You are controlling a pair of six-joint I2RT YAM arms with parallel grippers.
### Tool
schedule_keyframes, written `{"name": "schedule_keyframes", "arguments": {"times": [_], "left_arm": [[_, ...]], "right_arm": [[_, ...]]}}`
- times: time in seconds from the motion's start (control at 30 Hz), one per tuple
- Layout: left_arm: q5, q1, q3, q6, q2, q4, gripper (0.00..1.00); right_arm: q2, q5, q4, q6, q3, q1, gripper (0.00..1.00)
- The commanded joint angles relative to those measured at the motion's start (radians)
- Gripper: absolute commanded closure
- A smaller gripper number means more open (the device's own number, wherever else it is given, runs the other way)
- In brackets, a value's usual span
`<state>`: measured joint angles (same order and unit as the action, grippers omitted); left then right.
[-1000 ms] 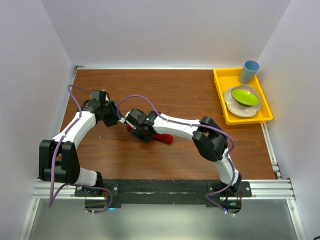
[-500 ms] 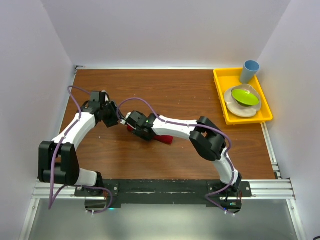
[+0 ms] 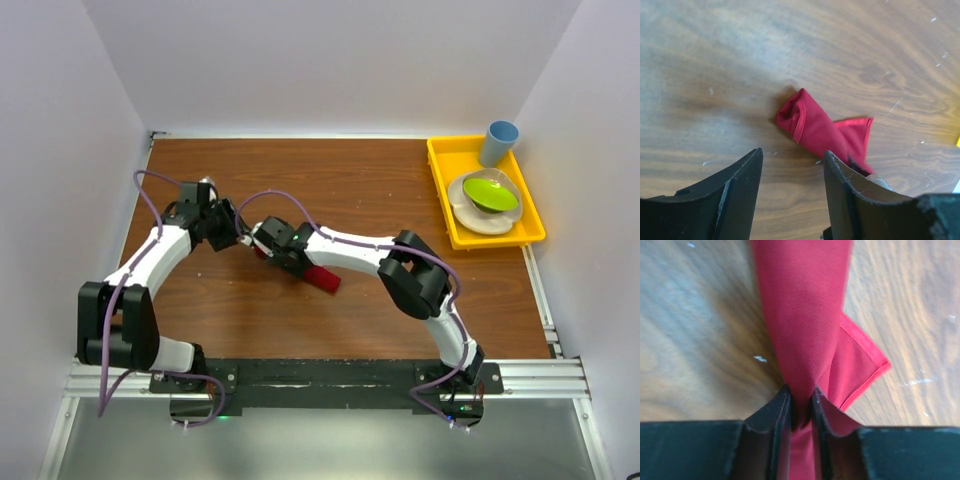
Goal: Fold the napkin, place the utensils inside, and roll it up
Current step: Roll the napkin with the utensil
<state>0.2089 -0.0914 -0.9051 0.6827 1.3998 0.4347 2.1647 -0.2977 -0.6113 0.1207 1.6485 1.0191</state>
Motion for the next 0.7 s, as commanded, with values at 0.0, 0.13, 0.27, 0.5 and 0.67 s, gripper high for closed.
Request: {"name": "schedule_keyframes", "arguments": {"times": [0.0,0.13,0.27,0.5,0.67], "left_arm": [[0.090,0.001,-0.031,-0.049,0.042,-0.033,0.42],[0.135,0.004,-0.074,-0.055,0.102,-0.051,0.41],[0.190,0.001,-0.081,-0.034,0.134,-0.073,0.40],[0.290,-0.100,-0.012,0.064,0.133,-0.242,0.46],[0.351,-0.191,0.000,0.153,0.200,-0.402,0.55]], "right_arm": [[-0.012,0.328,-0.041,-0.177,0.050,-0.098,0.83],[-0.003,0.615,-0.064,-0.266,0.056,-0.214,0.84],[-0.002,0.860,0.020,-0.372,-0.044,-0.336,0.84],[0.079,1.303,0.413,-0.582,-0.251,-0.473,0.84],[0.124,1.379,0.532,-0.647,-0.319,-0.530,0.82]]}}
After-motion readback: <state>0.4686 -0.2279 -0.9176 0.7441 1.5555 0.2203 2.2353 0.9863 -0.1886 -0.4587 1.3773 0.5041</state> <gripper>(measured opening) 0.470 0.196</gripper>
